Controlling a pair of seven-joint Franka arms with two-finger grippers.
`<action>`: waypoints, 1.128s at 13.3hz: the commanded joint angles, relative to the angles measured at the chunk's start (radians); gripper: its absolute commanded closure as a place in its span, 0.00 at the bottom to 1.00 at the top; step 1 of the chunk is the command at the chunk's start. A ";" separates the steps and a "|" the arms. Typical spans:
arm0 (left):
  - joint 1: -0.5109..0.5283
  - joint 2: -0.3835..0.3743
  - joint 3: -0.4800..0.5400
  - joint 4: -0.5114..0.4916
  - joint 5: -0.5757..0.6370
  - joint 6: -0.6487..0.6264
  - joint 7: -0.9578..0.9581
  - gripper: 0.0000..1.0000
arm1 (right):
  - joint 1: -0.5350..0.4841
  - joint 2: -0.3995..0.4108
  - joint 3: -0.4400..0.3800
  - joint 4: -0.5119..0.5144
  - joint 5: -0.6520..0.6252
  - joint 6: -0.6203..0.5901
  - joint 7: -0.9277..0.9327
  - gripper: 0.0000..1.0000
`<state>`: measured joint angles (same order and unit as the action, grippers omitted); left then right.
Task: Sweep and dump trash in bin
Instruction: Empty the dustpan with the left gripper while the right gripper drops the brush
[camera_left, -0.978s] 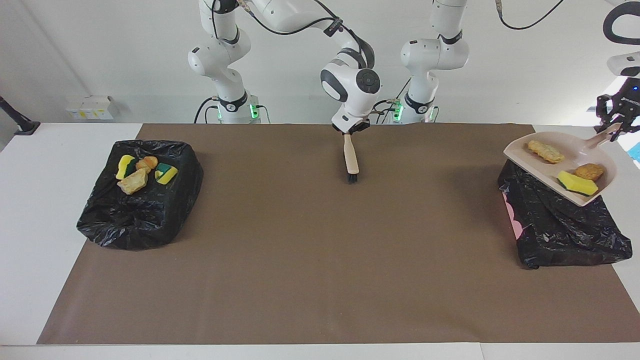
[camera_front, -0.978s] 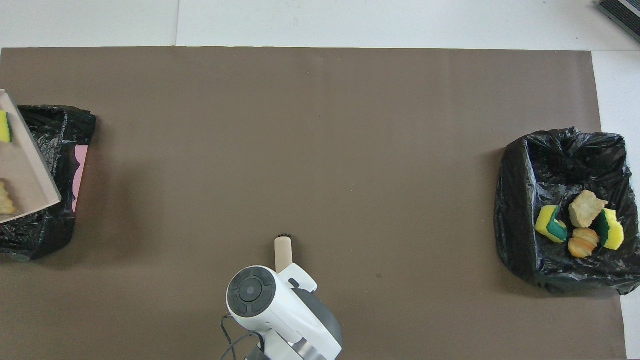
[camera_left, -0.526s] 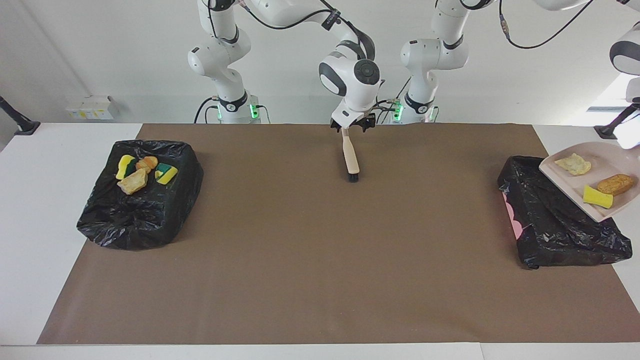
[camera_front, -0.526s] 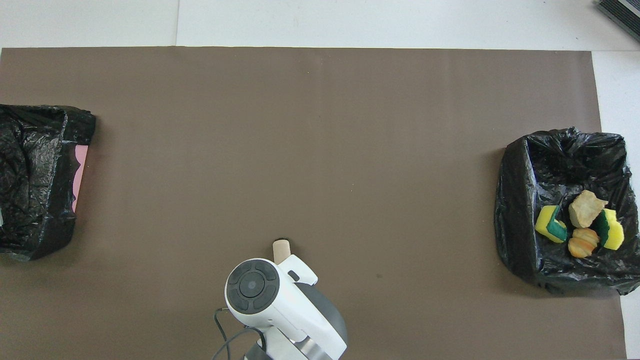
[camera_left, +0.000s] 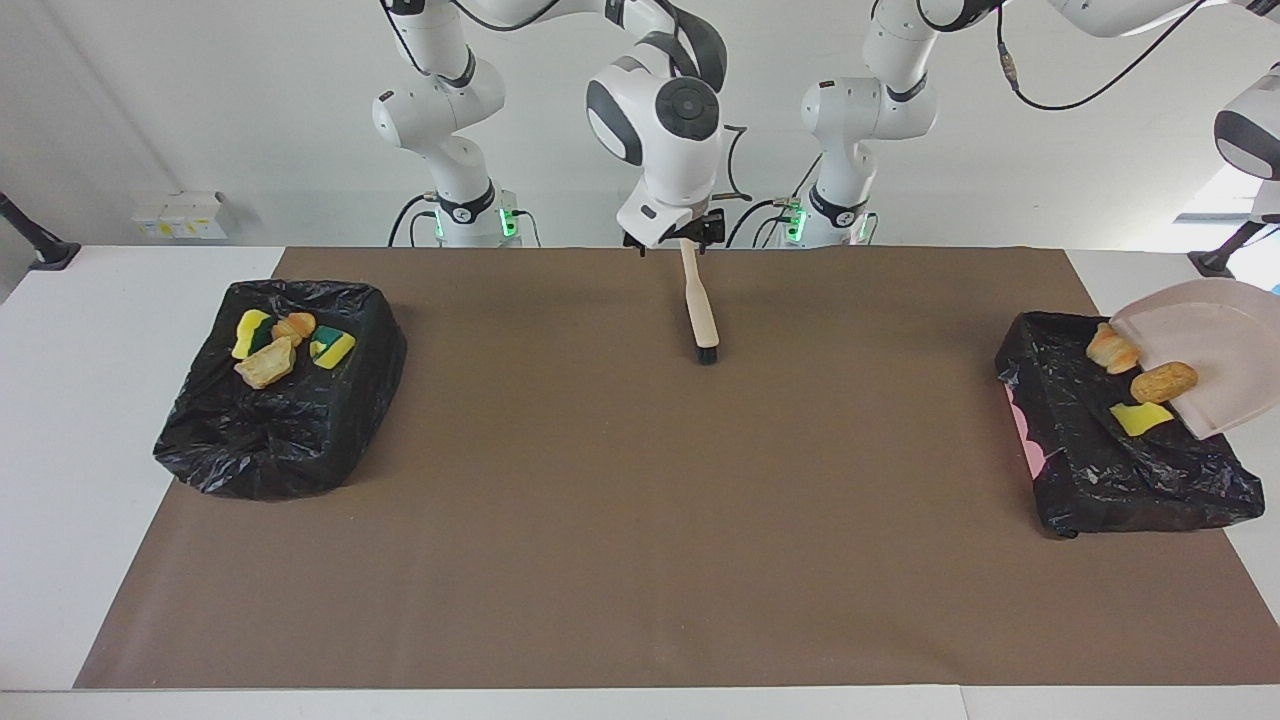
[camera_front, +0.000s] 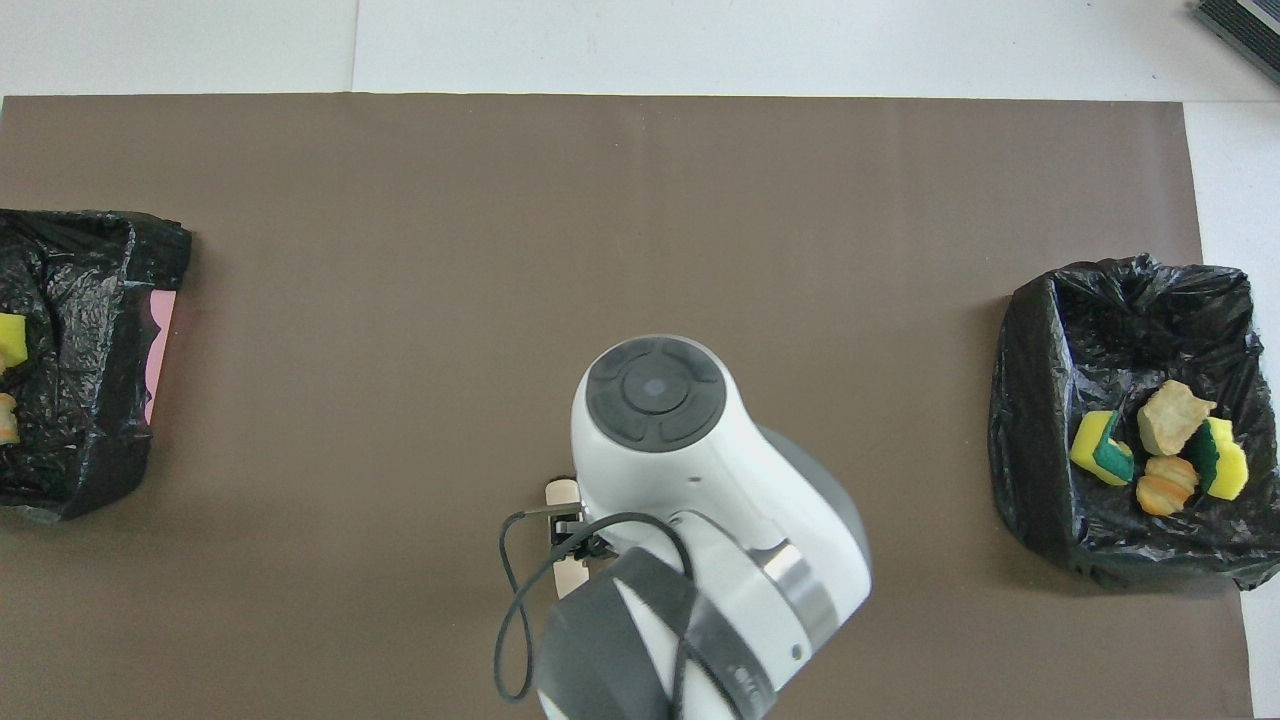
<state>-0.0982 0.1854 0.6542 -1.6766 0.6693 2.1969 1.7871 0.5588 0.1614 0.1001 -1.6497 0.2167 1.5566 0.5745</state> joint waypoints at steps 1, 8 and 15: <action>-0.018 -0.015 0.005 0.012 0.047 -0.006 -0.003 1.00 | -0.104 0.003 0.010 0.094 -0.020 -0.124 -0.148 0.00; -0.032 -0.101 -0.057 0.005 -0.112 -0.025 -0.006 1.00 | -0.338 -0.104 0.006 0.100 -0.101 -0.122 -0.458 0.00; -0.043 -0.178 -0.269 -0.115 -0.323 -0.244 -0.532 1.00 | -0.526 -0.117 0.007 0.108 -0.284 -0.017 -0.594 0.00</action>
<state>-0.1251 0.0645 0.4463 -1.7247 0.3603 2.0004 1.4555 0.0642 0.0472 0.0931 -1.5422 -0.0102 1.5072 0.0629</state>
